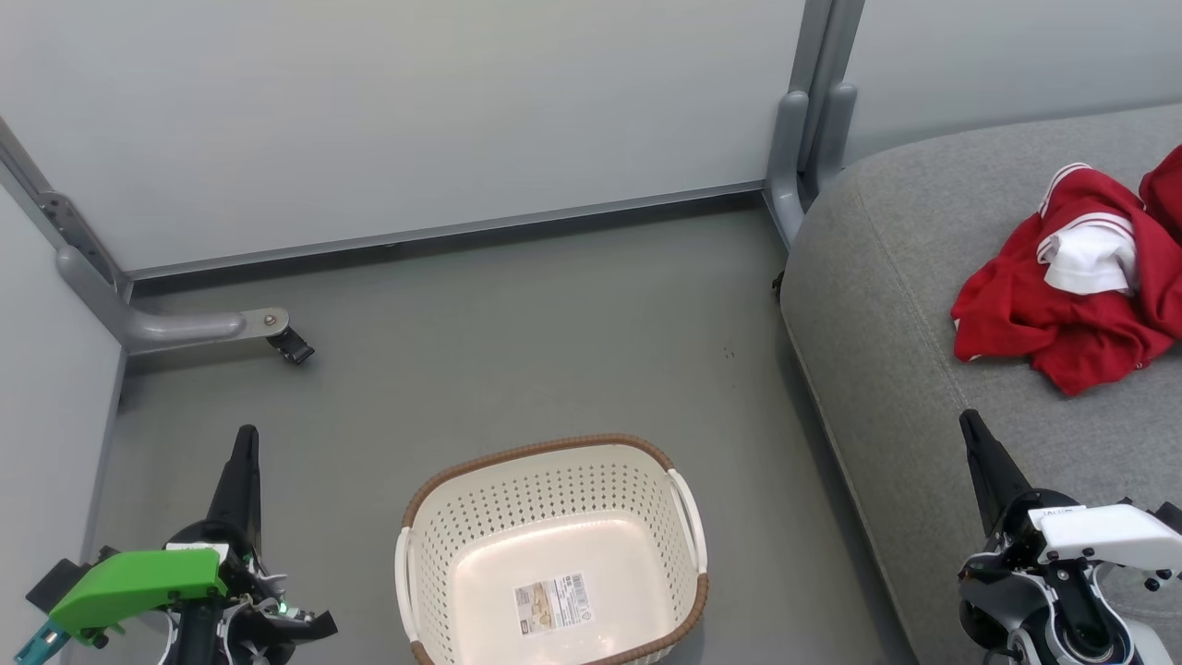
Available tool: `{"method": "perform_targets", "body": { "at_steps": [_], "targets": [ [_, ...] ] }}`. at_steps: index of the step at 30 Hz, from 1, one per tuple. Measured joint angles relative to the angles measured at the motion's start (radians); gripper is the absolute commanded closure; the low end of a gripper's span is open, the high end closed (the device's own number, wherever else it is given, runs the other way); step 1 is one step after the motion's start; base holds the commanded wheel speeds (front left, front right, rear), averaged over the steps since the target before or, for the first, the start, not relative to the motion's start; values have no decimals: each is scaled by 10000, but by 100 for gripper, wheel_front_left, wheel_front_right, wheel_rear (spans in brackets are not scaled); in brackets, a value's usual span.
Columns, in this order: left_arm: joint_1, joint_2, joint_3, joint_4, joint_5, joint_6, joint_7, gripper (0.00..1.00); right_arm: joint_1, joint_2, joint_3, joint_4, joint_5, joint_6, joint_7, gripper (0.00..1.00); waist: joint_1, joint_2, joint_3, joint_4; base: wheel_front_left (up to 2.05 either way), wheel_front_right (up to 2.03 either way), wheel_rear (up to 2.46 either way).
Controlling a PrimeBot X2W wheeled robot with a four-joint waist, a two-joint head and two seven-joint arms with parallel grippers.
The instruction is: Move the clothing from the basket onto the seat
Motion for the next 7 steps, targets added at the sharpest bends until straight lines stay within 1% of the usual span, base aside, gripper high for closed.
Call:
{"method": "perform_targets", "body": {
  "at_steps": [7],
  "targets": [
    [0, 0, 0, -2, 0, 0, 0, 100, 0, 0, 0, 0, -2, 0, 0, 100, 0, 0, 0, 0, 0, 0, 0]
  ]
}}
